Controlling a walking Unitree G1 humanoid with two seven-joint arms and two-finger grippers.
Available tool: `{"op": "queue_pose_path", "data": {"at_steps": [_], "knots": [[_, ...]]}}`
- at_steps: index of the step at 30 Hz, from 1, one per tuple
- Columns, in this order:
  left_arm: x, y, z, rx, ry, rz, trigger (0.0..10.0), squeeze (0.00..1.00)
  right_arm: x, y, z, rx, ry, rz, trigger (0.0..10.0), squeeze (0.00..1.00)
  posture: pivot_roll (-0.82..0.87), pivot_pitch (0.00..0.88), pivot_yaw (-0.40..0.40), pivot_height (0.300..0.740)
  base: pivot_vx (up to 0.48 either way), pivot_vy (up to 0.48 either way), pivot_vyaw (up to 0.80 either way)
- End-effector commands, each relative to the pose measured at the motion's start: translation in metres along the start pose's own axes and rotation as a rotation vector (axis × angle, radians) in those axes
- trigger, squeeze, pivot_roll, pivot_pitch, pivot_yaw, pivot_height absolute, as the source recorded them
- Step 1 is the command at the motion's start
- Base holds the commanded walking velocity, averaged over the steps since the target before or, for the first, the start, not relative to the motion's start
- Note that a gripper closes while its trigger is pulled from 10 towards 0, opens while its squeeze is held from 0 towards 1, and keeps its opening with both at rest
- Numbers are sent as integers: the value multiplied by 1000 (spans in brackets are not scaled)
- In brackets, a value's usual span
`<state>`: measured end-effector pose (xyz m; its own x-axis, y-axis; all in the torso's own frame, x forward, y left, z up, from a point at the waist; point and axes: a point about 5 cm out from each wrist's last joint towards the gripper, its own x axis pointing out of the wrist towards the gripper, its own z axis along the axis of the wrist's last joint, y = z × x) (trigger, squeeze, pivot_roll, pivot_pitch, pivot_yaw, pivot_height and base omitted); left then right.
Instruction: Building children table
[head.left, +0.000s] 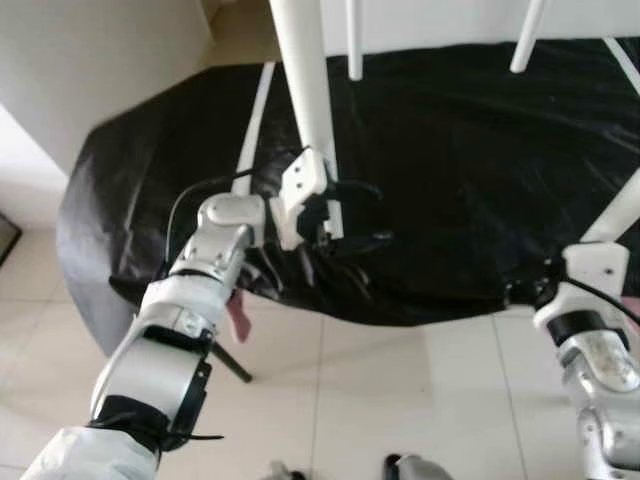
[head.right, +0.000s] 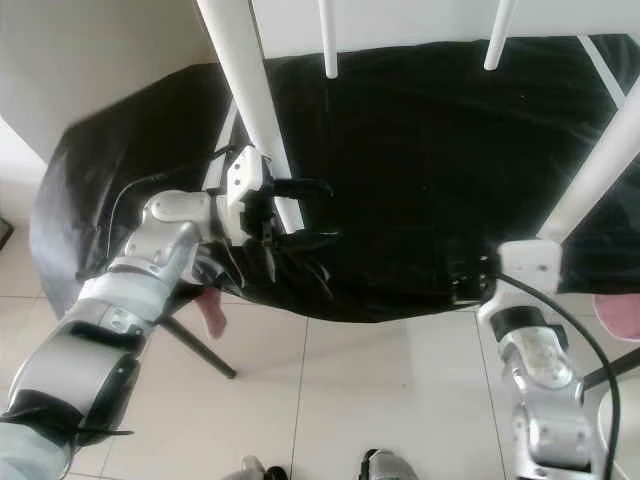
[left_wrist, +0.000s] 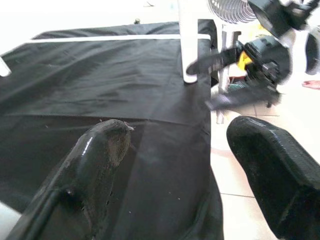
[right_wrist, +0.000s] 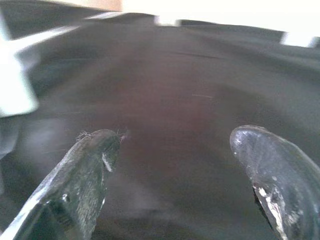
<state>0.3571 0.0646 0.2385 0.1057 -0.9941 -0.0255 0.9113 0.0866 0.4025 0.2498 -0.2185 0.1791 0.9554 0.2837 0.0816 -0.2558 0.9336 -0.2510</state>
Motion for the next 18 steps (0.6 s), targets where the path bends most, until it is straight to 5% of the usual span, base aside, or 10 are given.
{"op": "queue_pose_path", "data": {"at_steps": [1,7,9,11,13,18], "knots": [[-1,1,-1,17,18,1,10000,0,0,1,-10,6,73,126,10000,0,-93,93,73,740,0,0,0],[0,1,2,29,11,-6,10000,0,-2,-13,-9,-41,110,219,10000,0,-99,88,73,740,0,0,0],[-2,2,4,36,7,-6,10000,0,-2,-35,-2,-77,129,257,10000,0,-98,87,74,740,0,0,0],[-2,2,4,36,7,-6,10000,0,-2,-35,-2,-77,129,257,10000,0,-98,87,74,740,0,0,0],[-4,3,3,42,15,-3,10000,0,5,-59,9,-139,129,239,10000,0,-94,87,76,740,0,0,0],[-5,4,0,44,32,19,10000,0,12,-77,18,-178,125,205,10000,0,-80,87,73,740,0,0,0]]}}
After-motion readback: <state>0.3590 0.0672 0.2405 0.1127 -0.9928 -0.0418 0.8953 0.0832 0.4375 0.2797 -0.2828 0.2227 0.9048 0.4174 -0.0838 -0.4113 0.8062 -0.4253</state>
